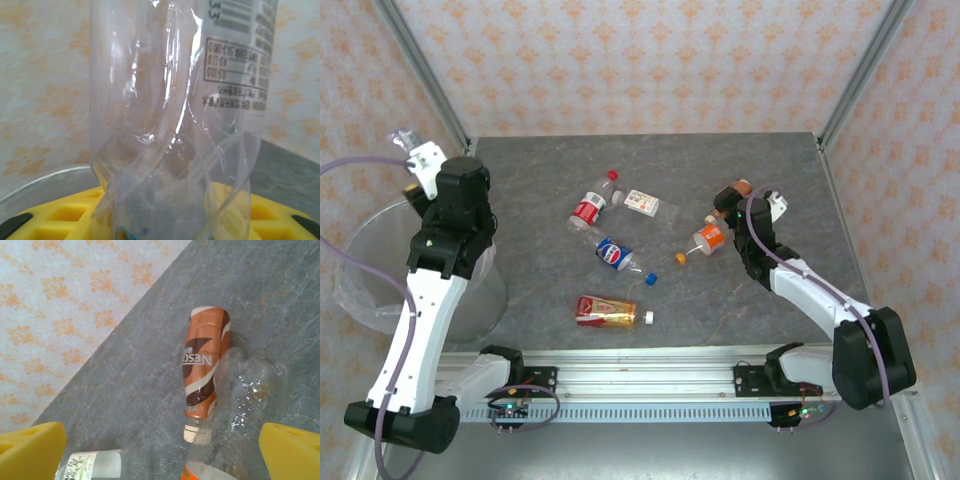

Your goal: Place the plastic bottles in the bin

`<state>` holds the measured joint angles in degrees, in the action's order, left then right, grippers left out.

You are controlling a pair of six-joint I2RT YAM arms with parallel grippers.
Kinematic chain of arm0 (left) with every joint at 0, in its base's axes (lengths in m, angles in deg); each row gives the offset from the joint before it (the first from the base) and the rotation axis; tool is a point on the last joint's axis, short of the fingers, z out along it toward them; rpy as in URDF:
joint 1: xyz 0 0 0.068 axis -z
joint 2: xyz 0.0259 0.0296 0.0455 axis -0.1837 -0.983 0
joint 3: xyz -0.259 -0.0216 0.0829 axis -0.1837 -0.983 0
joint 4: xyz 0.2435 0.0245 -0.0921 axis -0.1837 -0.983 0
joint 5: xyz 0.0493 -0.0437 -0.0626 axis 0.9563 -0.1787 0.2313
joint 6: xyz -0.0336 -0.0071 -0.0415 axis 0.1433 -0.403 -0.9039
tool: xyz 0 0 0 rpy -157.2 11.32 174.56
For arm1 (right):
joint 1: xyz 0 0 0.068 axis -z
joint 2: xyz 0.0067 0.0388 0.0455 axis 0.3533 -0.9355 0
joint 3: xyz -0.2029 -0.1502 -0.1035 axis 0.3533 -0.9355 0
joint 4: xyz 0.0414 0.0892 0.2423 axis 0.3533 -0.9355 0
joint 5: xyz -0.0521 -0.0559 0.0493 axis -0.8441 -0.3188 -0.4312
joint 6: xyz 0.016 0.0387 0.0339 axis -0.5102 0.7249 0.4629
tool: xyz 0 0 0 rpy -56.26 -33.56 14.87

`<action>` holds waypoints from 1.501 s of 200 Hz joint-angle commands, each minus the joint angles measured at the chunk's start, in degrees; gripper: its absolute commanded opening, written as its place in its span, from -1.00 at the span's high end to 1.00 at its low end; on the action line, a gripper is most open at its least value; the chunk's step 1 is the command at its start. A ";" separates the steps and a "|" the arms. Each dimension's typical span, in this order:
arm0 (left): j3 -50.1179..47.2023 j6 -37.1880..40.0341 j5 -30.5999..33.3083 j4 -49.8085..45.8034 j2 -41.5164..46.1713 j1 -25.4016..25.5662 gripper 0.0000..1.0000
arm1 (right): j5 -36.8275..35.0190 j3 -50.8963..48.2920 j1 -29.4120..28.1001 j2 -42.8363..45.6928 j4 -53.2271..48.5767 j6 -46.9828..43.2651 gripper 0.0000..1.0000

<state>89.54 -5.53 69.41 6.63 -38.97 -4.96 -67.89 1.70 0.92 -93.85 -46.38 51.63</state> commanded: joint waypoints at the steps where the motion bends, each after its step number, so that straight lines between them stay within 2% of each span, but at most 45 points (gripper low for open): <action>1: -3.29 -3.24 7.47 1.29 1.97 -1.71 0.06 | 0.74 2.93 0.26 -1.25 0.77 -0.06 -0.99; 64: -14.40 -13.74 -0.43 1.44 9.95 -10.52 0.02 | 1.08 5.74 0.30 -2.95 0.28 -1.38 -0.99; 100: -17.81 -18.21 -9.88 0.45 10.96 -16.06 0.01 | 2.70 7.01 0.28 -4.88 0.28 -0.72 -0.99; 119: -18.52 -19.06 -12.57 -0.63 10.31 -16.97 0.03 | 3.63 7.53 0.26 -5.74 0.23 -0.57 -0.98; 158: -21.46 -24.90 -12.07 -2.45 10.21 -17.13 -0.05 | 4.84 8.68 0.23 -6.37 -1.21 -0.95 -0.99; 172: -21.75 -26.04 -13.25 -2.50 9.92 -17.14 -0.13 | 5.15 9.09 0.14 -6.49 -2.12 -1.41 -0.99; 190: -21.40 -28.54 -13.10 -3.55 9.26 -17.14 -0.39 | 5.25 9.23 0.00 -6.46 -2.68 -1.64 -0.99; 211: -20.56 -30.06 -13.07 -4.48 8.18 -17.13 -0.57 | 5.07 8.97 -0.15 -6.23 -2.78 -1.73 -0.99; 262: -18.40 -30.44 -13.74 -5.75 7.44 -17.14 -0.70 | 4.45 8.87 -0.44 -5.88 -3.56 -2.60 -0.98; 300: -17.22 -29.02 -18.24 -4.60 8.53 -17.09 -0.90 | 3.86 8.24 -0.44 -5.97 -3.45 -2.35 -0.98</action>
<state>70.31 -34.40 54.13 3.11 -31.56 -21.59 -62.73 9.21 0.85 -99.88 -48.67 50.05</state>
